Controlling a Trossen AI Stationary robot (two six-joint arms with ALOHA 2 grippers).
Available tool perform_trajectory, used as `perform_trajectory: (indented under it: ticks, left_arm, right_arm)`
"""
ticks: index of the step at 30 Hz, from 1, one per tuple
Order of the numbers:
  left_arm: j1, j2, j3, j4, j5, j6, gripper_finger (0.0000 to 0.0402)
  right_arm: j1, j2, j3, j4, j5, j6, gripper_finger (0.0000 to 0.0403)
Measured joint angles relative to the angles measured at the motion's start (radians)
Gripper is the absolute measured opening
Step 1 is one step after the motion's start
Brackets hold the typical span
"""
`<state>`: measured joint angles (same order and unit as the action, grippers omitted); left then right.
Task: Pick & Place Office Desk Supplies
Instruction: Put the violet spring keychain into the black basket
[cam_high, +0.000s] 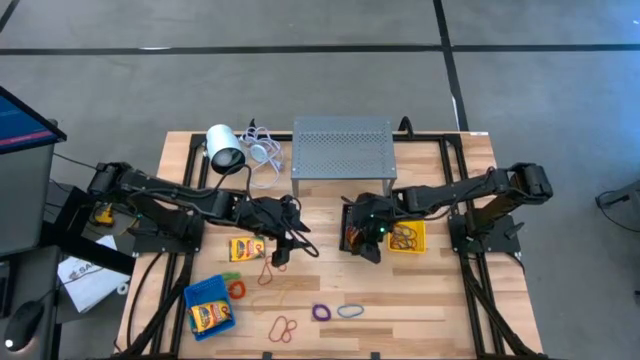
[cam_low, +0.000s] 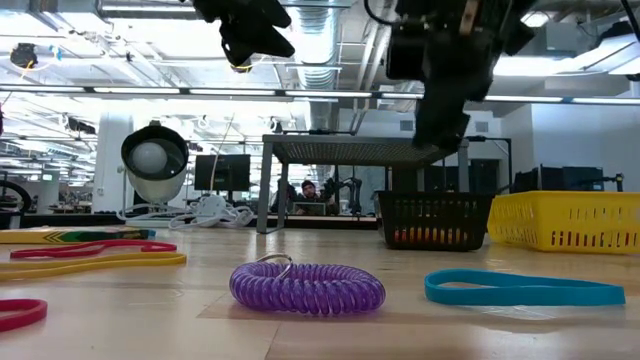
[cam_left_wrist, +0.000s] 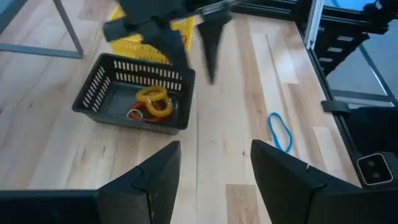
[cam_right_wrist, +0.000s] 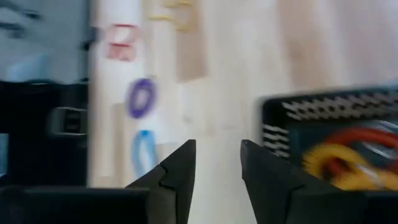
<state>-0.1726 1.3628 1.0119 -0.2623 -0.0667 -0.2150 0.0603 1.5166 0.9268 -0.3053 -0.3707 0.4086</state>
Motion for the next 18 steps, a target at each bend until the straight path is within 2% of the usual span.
perform_trajectory:
  ticks: [3,8,13,18]
  left_arm:
    - [-0.003,0.004,0.0,0.004,0.075,-0.001,0.0191]
    - [-0.064,0.094,0.0,0.085,0.155,0.018,0.0191]
    - [-0.141,0.245,0.0,0.166,0.165,0.142,0.0191]
    - [-0.184,0.34,-0.001,0.214,0.17,0.224,0.0191]
  right_arm:
    - [0.014,0.0,0.007,0.025,-0.029,0.011,0.0122]
    - [0.022,0.0,0.028,0.026,-0.017,0.01,0.0122]
    - [0.009,-0.034,0.035,0.017,0.058,-0.018,0.0122]
    - [-0.026,-0.098,0.035,-0.02,0.095,-0.04,0.0122]
